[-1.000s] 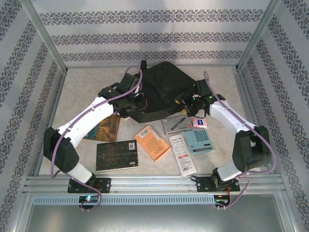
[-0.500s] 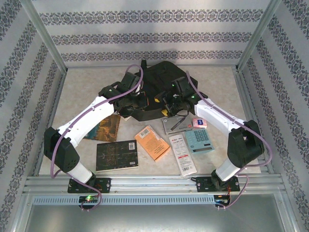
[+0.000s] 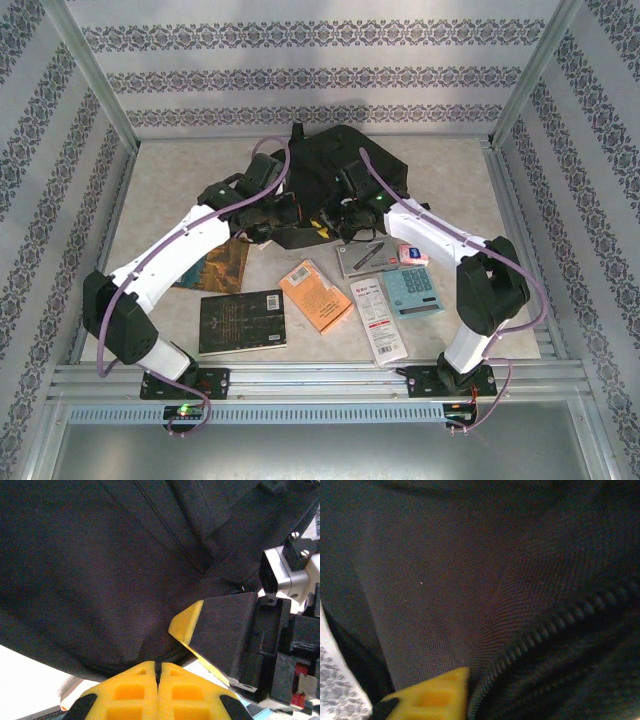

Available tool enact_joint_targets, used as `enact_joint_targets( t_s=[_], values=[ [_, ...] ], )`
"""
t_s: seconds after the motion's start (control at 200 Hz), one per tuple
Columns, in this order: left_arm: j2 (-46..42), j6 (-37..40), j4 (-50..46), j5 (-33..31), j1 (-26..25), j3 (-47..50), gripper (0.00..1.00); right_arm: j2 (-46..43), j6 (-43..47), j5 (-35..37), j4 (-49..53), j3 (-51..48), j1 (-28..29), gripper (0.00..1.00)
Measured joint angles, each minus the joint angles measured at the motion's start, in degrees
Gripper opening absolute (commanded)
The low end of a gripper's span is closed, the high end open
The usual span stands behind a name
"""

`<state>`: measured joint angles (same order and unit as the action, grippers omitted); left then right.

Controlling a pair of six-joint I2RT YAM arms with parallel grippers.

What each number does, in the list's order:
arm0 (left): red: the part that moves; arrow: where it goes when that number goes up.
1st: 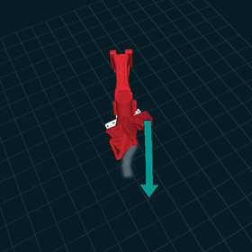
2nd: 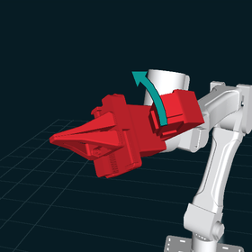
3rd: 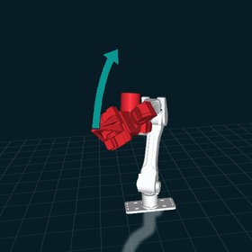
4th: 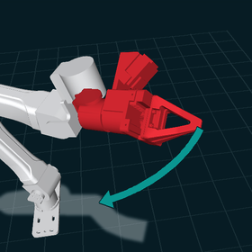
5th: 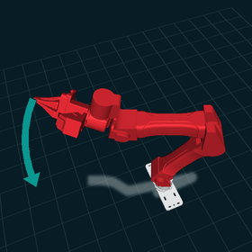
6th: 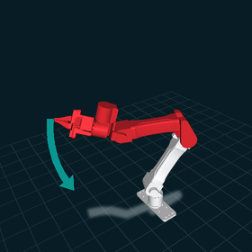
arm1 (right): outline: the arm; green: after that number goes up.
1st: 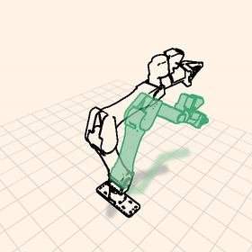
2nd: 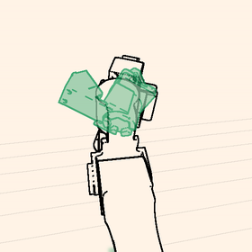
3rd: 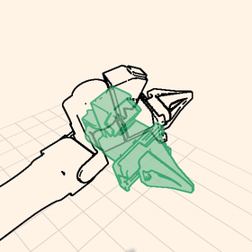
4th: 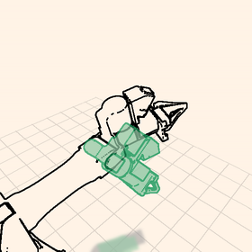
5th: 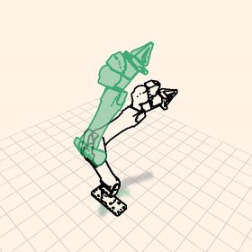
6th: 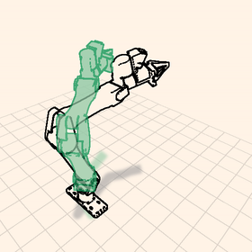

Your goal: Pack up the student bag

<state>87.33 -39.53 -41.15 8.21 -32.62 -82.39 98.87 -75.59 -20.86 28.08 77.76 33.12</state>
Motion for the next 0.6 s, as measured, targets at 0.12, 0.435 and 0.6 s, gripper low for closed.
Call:
enact_joint_targets(
  t_s=[0.12, 0.435, 0.6],
  values=[
    [-2.38, 0.09, 0.02, -1.2, 0.0, 1.57, 0.0, 1.49, 6.51, -0.2, 3.45, 4.02, 0.0, 0.0],
    [-9.77, 0.76, 0.13, -4.0, 0.02, 8.7, 0.0, 1.57, 21.0, -5.73, 6.03, 4.96, 0.04, 0.0],
    [-11.1, 1.84, 0.26, -4.22, 0.72, 9.84, 0.0, 1.53, 25.29, -7.23, 5.75, 4.5, -0.02, 0.0]
  ],
)
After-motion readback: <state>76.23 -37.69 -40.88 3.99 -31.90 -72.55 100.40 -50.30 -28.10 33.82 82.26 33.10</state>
